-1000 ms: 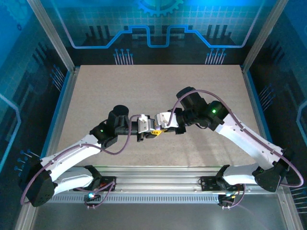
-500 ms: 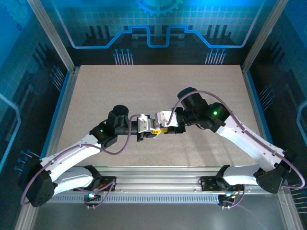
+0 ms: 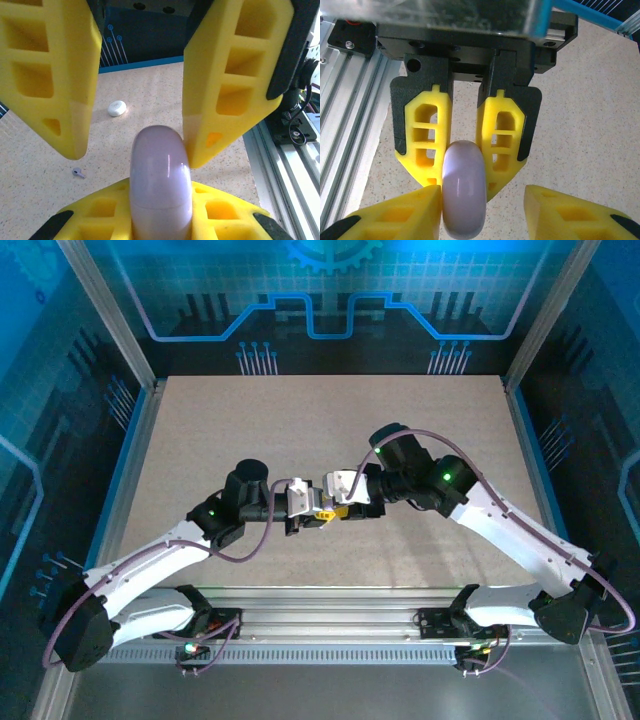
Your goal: Insert wireless bluetooth earbuds into charging case
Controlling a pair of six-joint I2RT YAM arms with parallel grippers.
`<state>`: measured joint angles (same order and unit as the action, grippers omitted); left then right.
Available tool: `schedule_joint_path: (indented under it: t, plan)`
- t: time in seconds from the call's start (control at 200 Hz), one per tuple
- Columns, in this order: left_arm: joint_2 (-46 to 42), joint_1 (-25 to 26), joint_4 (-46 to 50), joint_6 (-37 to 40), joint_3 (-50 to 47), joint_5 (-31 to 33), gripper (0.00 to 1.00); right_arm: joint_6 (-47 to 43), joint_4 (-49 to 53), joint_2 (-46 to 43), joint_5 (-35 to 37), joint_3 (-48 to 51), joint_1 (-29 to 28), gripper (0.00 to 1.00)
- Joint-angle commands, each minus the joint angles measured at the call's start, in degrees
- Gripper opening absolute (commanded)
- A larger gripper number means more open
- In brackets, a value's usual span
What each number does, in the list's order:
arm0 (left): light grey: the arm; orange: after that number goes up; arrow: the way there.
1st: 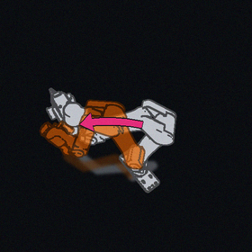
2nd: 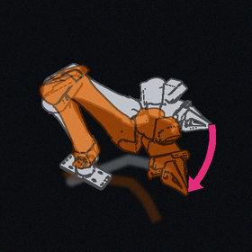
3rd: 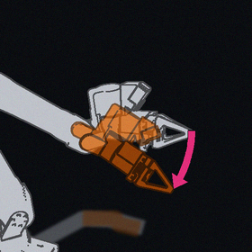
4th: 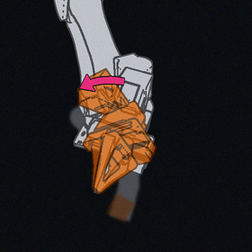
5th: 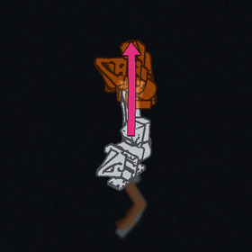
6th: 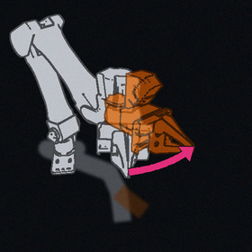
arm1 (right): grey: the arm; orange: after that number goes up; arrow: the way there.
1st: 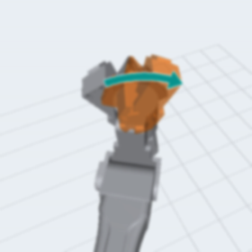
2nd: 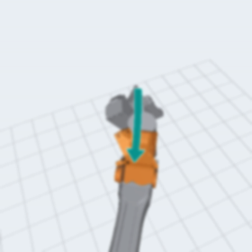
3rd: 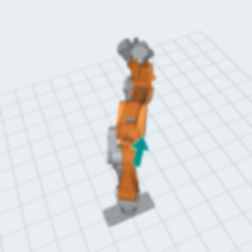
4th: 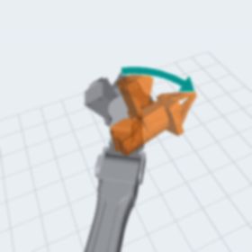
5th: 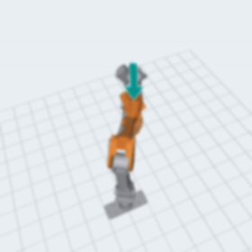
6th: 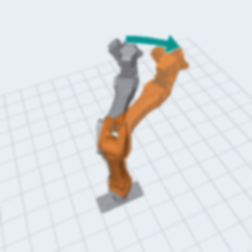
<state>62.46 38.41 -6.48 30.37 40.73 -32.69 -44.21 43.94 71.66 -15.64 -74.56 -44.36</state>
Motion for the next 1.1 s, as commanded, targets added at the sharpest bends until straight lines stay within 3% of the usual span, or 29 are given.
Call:
schedule_joint_path:
  t: [0.0, 0.35, 0.755, 0.925, 1.096]
  plan:
    - [-1.3, 0.7, 0.1, 0.2, 0.0, -2.4, 0.16, 1.1, -3.9, -0.1, 5.1, 0.5, -0.5, 0.46]
    - [-1.2, 0.6, 0.1, 0.1, 0.1, -3.3, 0.17, 3.3, -9.6, -1.0, 9.7, 1.4, 2.7, 0.46]
    - [-1.1, 0.7, -0.2, -0.5, -0.1, -2.3, 0.16, 5.6, -14.0, -4.5, 7.7, 3.4, 5.3, 0.46]
    - [-0.7, 0.6, -3.4, -5.2, -0.8, 1.2, 0.15, 8.5, -14.1, -7.3, 7.3, 5.1, 5.5, 0.46]
    - [-0.1, 0.0, -6.1, -13.4, -1.5, 7.3, 0.15, 17.9, -11.1, -8.5, 7.2, 5.3, 5.5, 0.46]
